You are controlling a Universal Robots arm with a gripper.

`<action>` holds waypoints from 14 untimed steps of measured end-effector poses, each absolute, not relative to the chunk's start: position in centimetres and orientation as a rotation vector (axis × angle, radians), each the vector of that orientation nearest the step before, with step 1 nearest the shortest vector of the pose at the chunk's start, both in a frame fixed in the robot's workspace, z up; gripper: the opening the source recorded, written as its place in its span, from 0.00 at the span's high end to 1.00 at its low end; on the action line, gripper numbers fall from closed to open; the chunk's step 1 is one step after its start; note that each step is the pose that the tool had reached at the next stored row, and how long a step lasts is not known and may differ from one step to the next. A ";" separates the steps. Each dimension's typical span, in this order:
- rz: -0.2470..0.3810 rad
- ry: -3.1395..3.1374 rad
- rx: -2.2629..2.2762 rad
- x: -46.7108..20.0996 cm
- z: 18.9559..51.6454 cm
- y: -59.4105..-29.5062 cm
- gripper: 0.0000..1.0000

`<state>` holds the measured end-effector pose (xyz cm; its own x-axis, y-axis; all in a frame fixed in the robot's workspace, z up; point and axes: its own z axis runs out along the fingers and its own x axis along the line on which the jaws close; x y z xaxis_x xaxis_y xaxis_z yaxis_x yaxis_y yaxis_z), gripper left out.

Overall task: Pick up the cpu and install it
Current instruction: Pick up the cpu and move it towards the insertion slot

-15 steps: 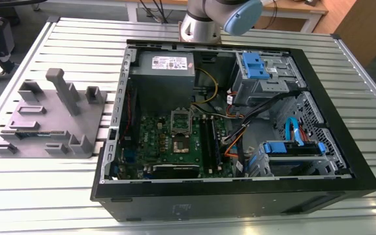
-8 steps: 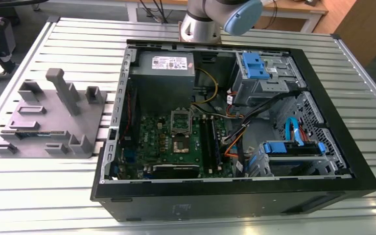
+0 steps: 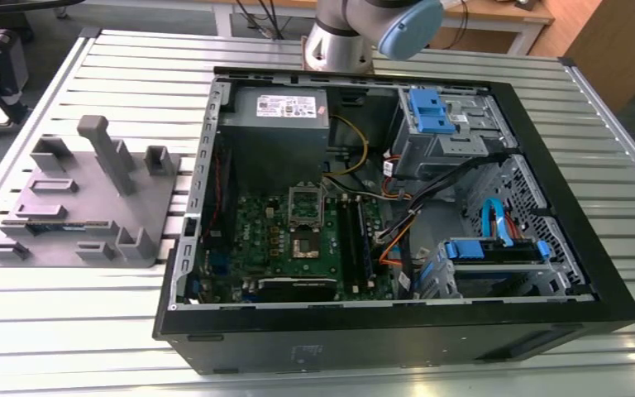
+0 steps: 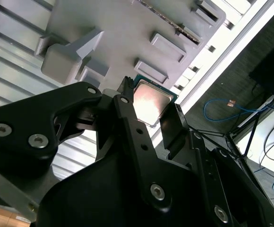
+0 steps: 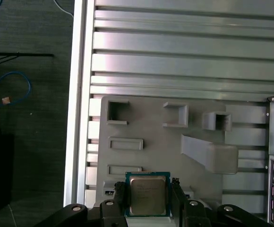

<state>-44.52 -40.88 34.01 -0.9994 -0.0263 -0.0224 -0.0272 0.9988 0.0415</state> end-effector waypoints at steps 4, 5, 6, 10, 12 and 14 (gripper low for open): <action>0.065 3.119 -0.042 -44.4 34.0 -40.9 0.53; 0.065 3.119 -0.042 -44.4 34.0 -40.9 0.53; 0.065 3.119 -0.042 -44.4 34.0 -40.9 0.53; 0.065 3.119 -0.042 -44.3 34.0 -40.9 0.53; 0.065 3.119 -0.042 -44.2 34.0 -40.9 0.53; 0.065 3.119 -0.042 -44.2 34.0 -40.9 0.53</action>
